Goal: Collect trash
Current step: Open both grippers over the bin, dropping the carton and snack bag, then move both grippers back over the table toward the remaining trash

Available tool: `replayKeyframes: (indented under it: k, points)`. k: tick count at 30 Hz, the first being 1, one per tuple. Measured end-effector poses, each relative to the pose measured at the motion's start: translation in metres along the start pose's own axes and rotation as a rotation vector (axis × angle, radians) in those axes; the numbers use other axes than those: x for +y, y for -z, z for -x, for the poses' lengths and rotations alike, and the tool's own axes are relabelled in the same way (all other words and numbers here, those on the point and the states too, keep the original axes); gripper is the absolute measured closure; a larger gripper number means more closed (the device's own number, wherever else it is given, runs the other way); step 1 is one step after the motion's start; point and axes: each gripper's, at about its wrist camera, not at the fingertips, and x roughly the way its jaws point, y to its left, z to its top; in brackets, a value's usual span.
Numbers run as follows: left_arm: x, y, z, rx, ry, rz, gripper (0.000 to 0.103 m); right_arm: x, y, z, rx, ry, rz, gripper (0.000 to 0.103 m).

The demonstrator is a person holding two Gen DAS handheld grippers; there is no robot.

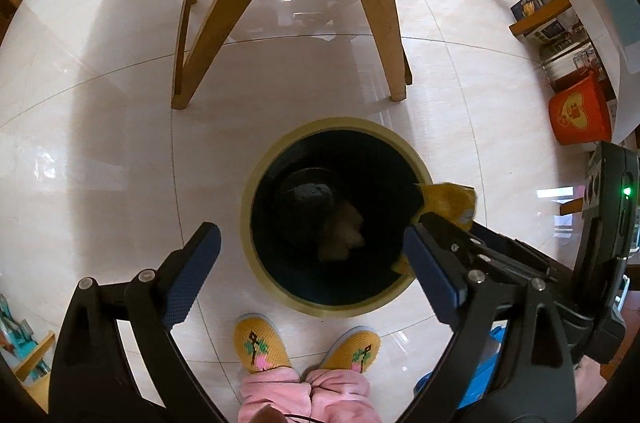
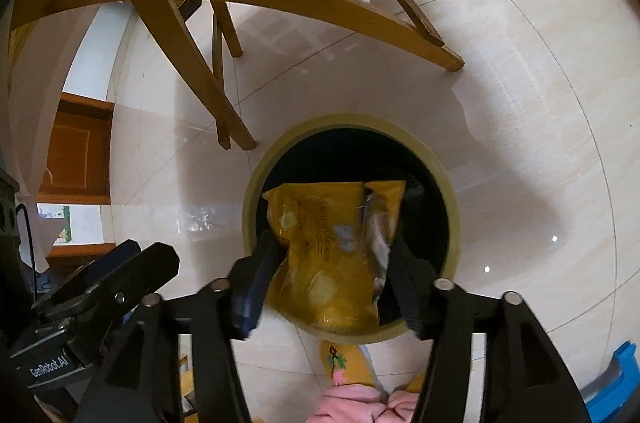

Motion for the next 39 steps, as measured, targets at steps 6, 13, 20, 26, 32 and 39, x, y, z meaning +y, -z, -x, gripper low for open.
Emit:
replayKeyframes:
  k: [6,13,20,26,32,39]
  points:
    - [0.000,0.007,0.025,-0.016,-0.011,0.007,0.012,0.008,0.004,0.012,-0.001,0.007,0.013,0.023]
    - [-0.005,0.017,0.076,-0.046,-0.015,0.018,0.012,0.019,0.010,0.042,-0.010,0.002,0.022,0.023]
    - [-0.010,0.028,0.156,-0.092,0.005,0.041,0.012,0.040,0.027,0.120,-0.066,-0.005,0.026,0.023]
    - [-0.018,0.036,0.234,-0.140,0.013,0.043,0.012,0.060,0.046,0.203,-0.098,-0.035,0.023,0.023]
    - [-0.034,0.049,0.315,-0.200,0.012,0.023,0.012,0.091,0.060,0.280,-0.128,-0.087,0.086,0.023]
    - [-0.050,0.055,0.399,-0.266,0.006,0.015,0.012,0.130,0.066,0.376,-0.215,-0.126,0.155,0.022]
